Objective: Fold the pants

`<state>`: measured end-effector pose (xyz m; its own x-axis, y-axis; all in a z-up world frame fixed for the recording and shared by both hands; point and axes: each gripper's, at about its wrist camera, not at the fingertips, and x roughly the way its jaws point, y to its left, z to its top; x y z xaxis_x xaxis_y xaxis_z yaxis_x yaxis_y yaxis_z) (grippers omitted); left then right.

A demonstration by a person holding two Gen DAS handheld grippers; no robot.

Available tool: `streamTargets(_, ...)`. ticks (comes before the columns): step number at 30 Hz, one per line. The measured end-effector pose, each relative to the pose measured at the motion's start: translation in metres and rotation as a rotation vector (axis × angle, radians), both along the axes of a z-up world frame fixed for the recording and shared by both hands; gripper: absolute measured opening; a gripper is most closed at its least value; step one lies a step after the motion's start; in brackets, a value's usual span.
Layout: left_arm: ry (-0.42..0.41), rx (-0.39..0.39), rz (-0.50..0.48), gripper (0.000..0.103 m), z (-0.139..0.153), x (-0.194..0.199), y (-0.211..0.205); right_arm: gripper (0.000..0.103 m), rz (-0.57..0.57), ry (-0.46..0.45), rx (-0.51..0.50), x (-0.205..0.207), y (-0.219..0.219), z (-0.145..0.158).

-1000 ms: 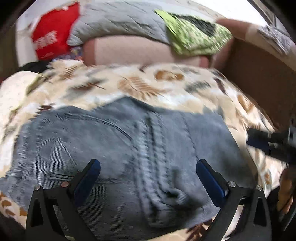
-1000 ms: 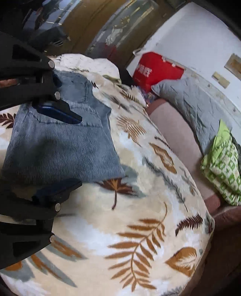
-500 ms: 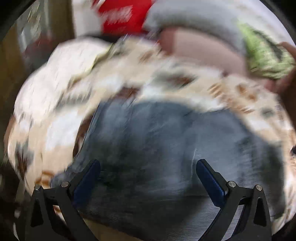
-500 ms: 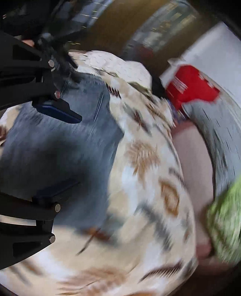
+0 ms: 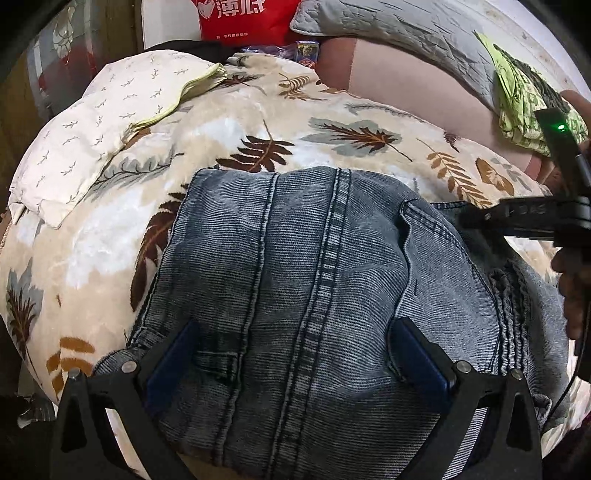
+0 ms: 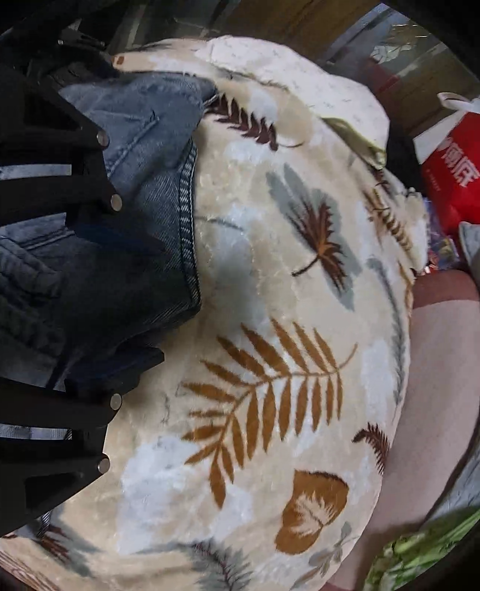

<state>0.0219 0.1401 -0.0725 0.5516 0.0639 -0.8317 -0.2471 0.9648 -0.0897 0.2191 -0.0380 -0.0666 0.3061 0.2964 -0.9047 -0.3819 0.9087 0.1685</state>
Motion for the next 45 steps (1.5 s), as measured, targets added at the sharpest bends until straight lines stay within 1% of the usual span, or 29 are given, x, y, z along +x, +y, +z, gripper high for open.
streamTargets(1, 0.001, -0.001, -0.002, 0.103, 0.0, 0.001, 0.0, 0.037, 0.006, 0.006, -0.016, 0.001, 0.003, -0.003)
streamTargets(3, 0.003, -0.001, -0.002, 0.103, 0.0, 0.001, 0.0, 0.024, 0.021, 0.011, -0.042, 0.001, 0.009, -0.006)
streamTargets(5, 0.004, -0.003, -0.002, 0.103, 0.0, 0.002, 0.001, 0.017, 0.048, -0.017, -0.083, -0.002, 0.018, -0.001)
streamTargets(7, 0.005, -0.003, -0.001, 0.103, 0.0, 0.002, 0.001, 0.003, 0.042, -0.069, -0.118, -0.003, 0.021, 0.008)
streamTargets(8, 0.005, -0.002, -0.001, 0.103, 0.0, 0.002, 0.001, 0.003, 0.028, -0.098, -0.136, -0.002, 0.021, 0.011)
streamTargets(10, 0.006, 0.0, 0.0, 0.103, 0.0, 0.002, 0.001, 0.003, 0.019, -0.082, -0.128, 0.001, 0.019, 0.01)
streamTargets(12, 0.006, 0.002, 0.0, 0.103, -0.001, 0.002, 0.001, 0.003, 0.036, -0.082, -0.155, 0.0, 0.022, 0.001)
streamTargets(15, 0.005, 0.004, -0.002, 0.103, -0.001, 0.002, 0.0, 0.003, -0.001, -0.069, -0.13, 0.004, 0.018, -0.002)
streamTargets(17, 0.005, 0.005, -0.002, 0.103, -0.001, 0.002, 0.0, 0.003, -0.006, -0.081, -0.138, 0.004, 0.019, 0.0)
streamTargets(19, 0.005, 0.003, -0.001, 0.103, -0.001, 0.002, -0.001, 0.007, -0.01, -0.112, -0.114, 0.002, 0.017, 0.009)
streamTargets(20, 0.005, 0.005, -0.002, 0.103, -0.001, 0.002, -0.001, 0.008, -0.023, -0.126, -0.099, 0.002, 0.014, 0.013)
streamTargets(21, 0.005, 0.007, -0.001, 0.103, -0.001, 0.003, -0.001, 0.008, -0.054, -0.148, -0.089, 0.001, 0.008, 0.02)
streamTargets(22, 0.005, 0.004, -0.001, 0.103, -0.001, 0.003, -0.001, 0.011, -0.084, -0.161, -0.08, 0.001, 0.002, 0.025)
streamTargets(23, 0.005, 0.003, -0.003, 0.103, -0.001, 0.003, 0.0, 0.018, -0.098, -0.16, -0.06, 0.001, -0.003, 0.029)
streamTargets(24, 0.005, 0.003, -0.003, 0.103, -0.001, 0.003, -0.001, 0.032, -0.1, -0.146, -0.031, 0.001, -0.006, 0.031)
streamTargets(25, 0.005, 0.003, -0.003, 0.103, -0.001, 0.003, -0.001, 0.04, -0.092, -0.124, -0.007, 0.0, -0.006, 0.031)
streamTargets(26, 0.005, 0.003, -0.003, 0.103, -0.001, 0.003, -0.001, 0.059, -0.078, -0.107, 0.003, 0.0, -0.005, 0.03)
streamTargets(27, 0.005, 0.003, -0.003, 0.103, -0.001, 0.003, -0.001, 0.064, -0.061, -0.1, 0.0, -0.001, -0.002, 0.029)
streamTargets(30, 0.005, 0.004, -0.004, 0.103, -0.001, 0.003, 0.0, 0.063, -0.009, -0.085, -0.042, 0.0, 0.014, 0.016)
streamTargets(31, 0.004, 0.003, -0.005, 0.103, -0.001, 0.003, 0.0, 0.057, 0.006, -0.046, -0.048, 0.004, 0.019, 0.006)
streamTargets(32, 0.004, 0.002, -0.004, 0.103, -0.001, 0.003, 0.0, 0.025, 0.017, -0.017, -0.061, 0.005, 0.023, -0.001)
streamTargets(33, 0.004, 0.002, -0.004, 0.103, -0.001, 0.003, 0.0, 0.021, 0.027, -0.021, -0.095, 0.005, 0.027, -0.006)
streamTargets(35, 0.005, 0.001, -0.005, 0.103, -0.001, 0.003, 0.001, 0.016, 0.05, -0.046, -0.121, 0.001, 0.032, -0.003)
streamTargets(36, 0.005, 0.0, -0.004, 0.103, -0.001, 0.003, 0.001, 0.004, 0.054, -0.067, -0.139, 0.0, 0.033, 0.0)
streamTargets(37, 0.006, 0.001, -0.003, 0.103, -0.001, 0.003, 0.001, 0.004, 0.043, -0.085, -0.155, 0.002, 0.031, 0.003)
streamTargets(39, 0.007, 0.002, -0.002, 0.103, -0.001, 0.004, 0.0, 0.004, 0.031, -0.07, -0.15, 0.007, 0.029, 0.004)
streamTargets(42, 0.006, -0.001, -0.003, 0.103, -0.001, 0.004, 0.001, 0.004, 0.037, -0.103, -0.21, 0.006, 0.038, -0.006)
streamTargets(44, 0.002, 0.003, -0.007, 0.103, -0.002, 0.003, 0.0, 0.005, 0.003, -0.104, -0.195, 0.008, 0.035, -0.007)
streamTargets(45, 0.001, 0.006, -0.008, 0.103, -0.002, 0.002, 0.0, 0.01, -0.028, -0.108, -0.18, 0.009, 0.031, -0.004)
